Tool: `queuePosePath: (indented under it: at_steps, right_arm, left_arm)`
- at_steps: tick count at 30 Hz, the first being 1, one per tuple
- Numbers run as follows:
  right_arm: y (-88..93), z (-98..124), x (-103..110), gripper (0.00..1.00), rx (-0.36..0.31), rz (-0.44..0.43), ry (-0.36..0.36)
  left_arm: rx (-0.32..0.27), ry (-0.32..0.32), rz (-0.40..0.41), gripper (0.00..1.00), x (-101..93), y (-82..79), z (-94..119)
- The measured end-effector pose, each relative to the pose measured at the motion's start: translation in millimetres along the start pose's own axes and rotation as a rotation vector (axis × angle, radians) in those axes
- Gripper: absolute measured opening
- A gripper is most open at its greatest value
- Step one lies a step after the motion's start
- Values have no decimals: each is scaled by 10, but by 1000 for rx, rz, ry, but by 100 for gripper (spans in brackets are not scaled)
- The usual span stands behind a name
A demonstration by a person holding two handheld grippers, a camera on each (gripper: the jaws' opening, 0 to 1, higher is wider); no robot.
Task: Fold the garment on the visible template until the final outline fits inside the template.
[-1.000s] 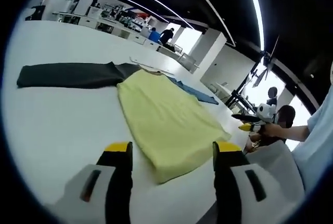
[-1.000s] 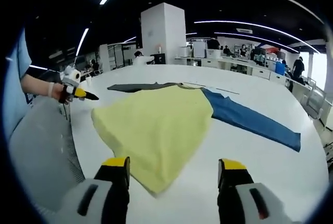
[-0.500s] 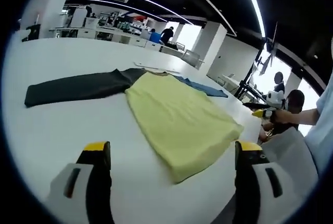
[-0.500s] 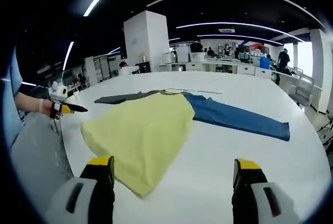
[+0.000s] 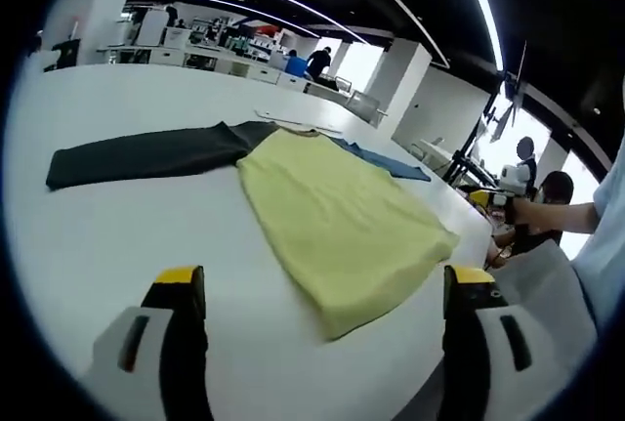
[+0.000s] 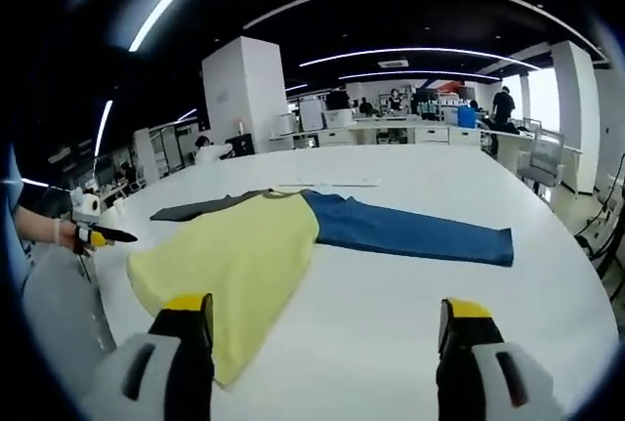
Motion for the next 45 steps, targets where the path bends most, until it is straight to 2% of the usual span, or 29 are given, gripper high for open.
queuePosePath:
  at_steps: [4,6,9,11,14,25,26,28,33,38,39,41,43,45]
  right_arm:
    - [-53,-5,-103,95,-12,7,12]
    - [-66,-18,-199,94,-19,-6,26]
    - [-88,-18,-362,89,-31,-46,50]
    - [-106,-16,-455,84,-41,-105,60]
    - [-119,-25,-585,84,-51,-103,84]
    - [-40,-168,-1034,81,27,-90,133]
    - [5,-194,-1116,80,53,-105,161]
    - [31,-240,-1204,76,66,-126,175]
    - [11,-342,-1496,67,78,-155,235]
    - [84,-436,-1729,61,108,-187,274]
    - [121,-460,-1758,60,113,-214,282]
    - [207,-469,-1824,57,154,-240,317]
    - [197,-492,-1845,51,145,-241,317]
    - [241,-508,-1911,49,163,-253,343]
  left_arm:
    - [13,1,-10,98,27,16,-18]
    - [44,-31,-27,97,103,39,-30]
    - [13,-21,-2,97,68,-14,-27]
    - [-5,-18,19,95,64,-32,-24]
    - [-24,-34,39,95,103,-35,-18]
    - [-37,-64,48,92,200,-88,67]
    - [-41,-71,49,92,209,-97,70]
    - [-80,-85,66,91,219,-149,70]
    - [-114,-84,109,89,182,-185,47]
    - [-96,-95,107,89,165,-122,57]
    - [-96,-97,111,89,169,-113,63]
    - [-103,-108,127,88,195,-97,88]
    - [-118,-115,138,88,204,-96,114]
    - [-115,-127,144,87,234,-82,130]
Point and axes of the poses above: the point that each gripper's makers call its tool centre point, and the gripper's own axes: z roughly backward along the fingers, x roughly to its left, y roughly out of its underside, the point moved 2 cm from there along z, roughly backward along the fingers, and after that the axes turned 11 degrees about z, right-handed, at the moved point
